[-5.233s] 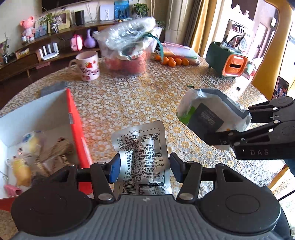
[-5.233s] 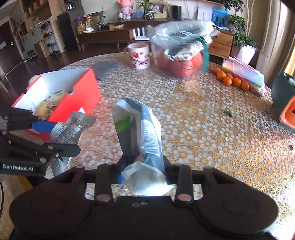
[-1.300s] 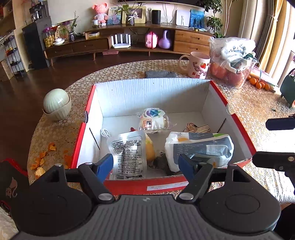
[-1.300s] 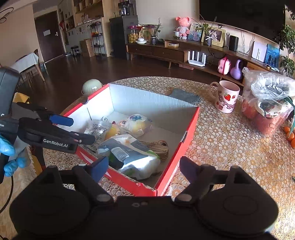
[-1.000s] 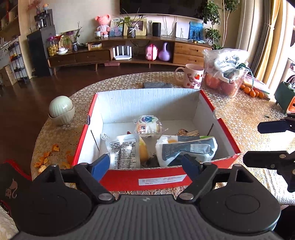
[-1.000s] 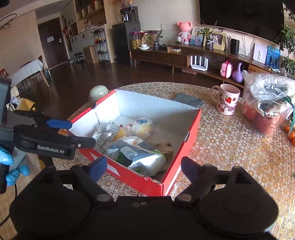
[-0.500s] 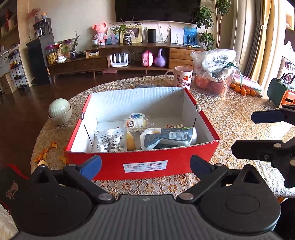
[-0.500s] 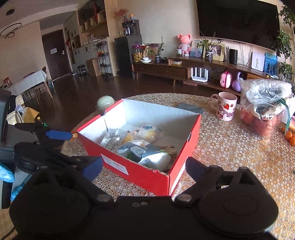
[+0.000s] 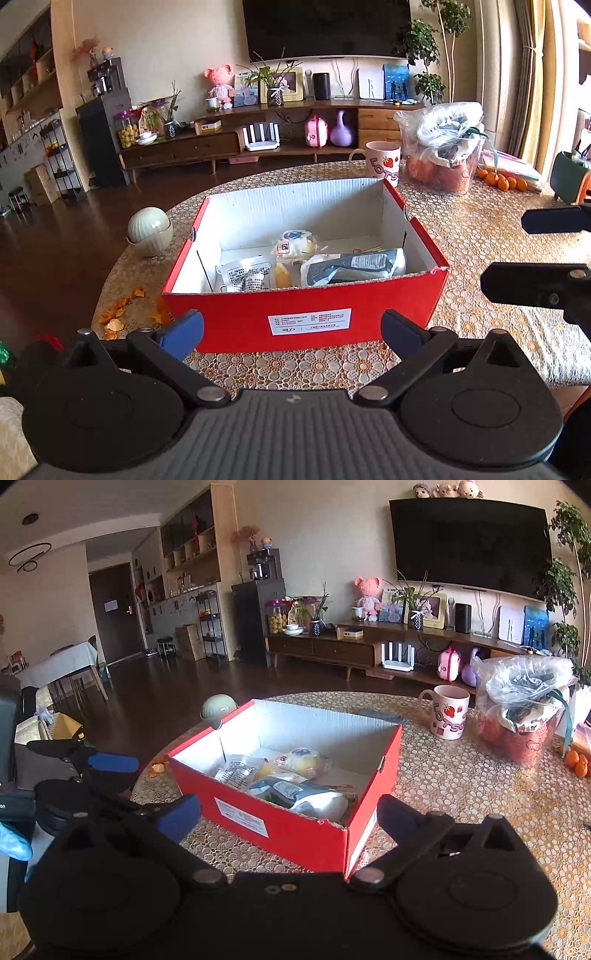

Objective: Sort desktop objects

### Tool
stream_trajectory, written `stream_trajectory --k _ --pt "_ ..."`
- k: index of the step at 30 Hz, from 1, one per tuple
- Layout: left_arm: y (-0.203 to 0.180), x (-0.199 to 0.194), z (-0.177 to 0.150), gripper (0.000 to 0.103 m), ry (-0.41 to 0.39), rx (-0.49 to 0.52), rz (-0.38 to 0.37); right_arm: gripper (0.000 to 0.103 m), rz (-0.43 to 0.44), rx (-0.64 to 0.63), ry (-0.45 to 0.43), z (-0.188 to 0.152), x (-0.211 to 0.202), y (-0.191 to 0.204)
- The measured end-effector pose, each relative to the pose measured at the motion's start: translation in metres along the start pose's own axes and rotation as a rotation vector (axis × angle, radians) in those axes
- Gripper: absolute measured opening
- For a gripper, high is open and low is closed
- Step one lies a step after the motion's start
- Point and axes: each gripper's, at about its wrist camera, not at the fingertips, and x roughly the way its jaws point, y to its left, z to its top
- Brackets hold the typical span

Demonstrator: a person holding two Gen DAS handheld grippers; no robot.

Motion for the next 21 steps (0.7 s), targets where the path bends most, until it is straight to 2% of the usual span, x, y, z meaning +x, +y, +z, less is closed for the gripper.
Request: stream_trajectory --k 4,9,21 --pt "-0.004 -0.005 -0.006 0.103 -0.016 0.017 0.028 0.102 0.009 0.0 -0.002 -0.003 -0.001 0.003" --pt "-0.001 -0.007 -0.012 0.103 -0.012 -0.026 0.009 0.102 0.011 0.012 0.002 -0.009 -0.002 0.003" --pt "-0.004 -0.007 -0.022 0.103 -0.004 -0.046 0.008 0.102 0.011 0.029 0.02 -0.018 -0.003 0.001"
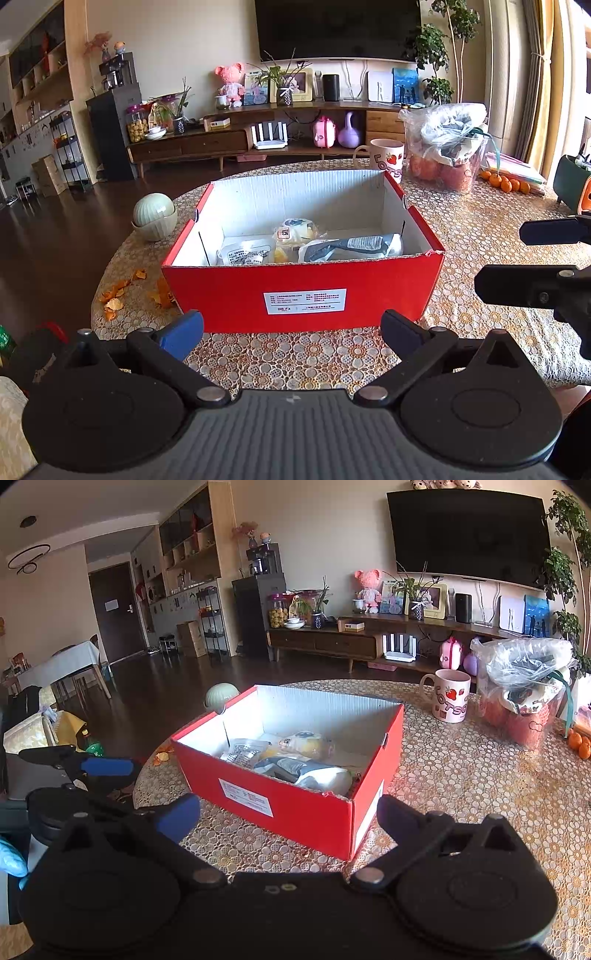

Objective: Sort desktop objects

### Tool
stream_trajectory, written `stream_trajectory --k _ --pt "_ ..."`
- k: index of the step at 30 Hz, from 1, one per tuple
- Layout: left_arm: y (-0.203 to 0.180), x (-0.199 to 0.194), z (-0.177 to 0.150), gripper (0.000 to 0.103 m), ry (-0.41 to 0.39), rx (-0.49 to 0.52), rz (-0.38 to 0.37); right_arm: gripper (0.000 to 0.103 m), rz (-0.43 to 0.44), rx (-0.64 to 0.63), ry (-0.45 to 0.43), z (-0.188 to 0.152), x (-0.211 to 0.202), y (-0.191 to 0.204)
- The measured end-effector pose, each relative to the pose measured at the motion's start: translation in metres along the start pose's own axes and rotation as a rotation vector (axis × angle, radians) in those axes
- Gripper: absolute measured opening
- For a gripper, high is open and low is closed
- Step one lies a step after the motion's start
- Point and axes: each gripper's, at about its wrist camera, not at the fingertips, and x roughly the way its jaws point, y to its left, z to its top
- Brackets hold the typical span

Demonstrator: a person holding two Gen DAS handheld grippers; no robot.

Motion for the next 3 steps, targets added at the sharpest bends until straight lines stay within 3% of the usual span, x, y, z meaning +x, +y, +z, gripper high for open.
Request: stream_trajectory --k 3 --pt "0.0002 0.001 0.0001 0.103 0.006 -0.006 0.002 0.102 0.001 0.005 0.002 -0.0017 0.001 -0.0002"
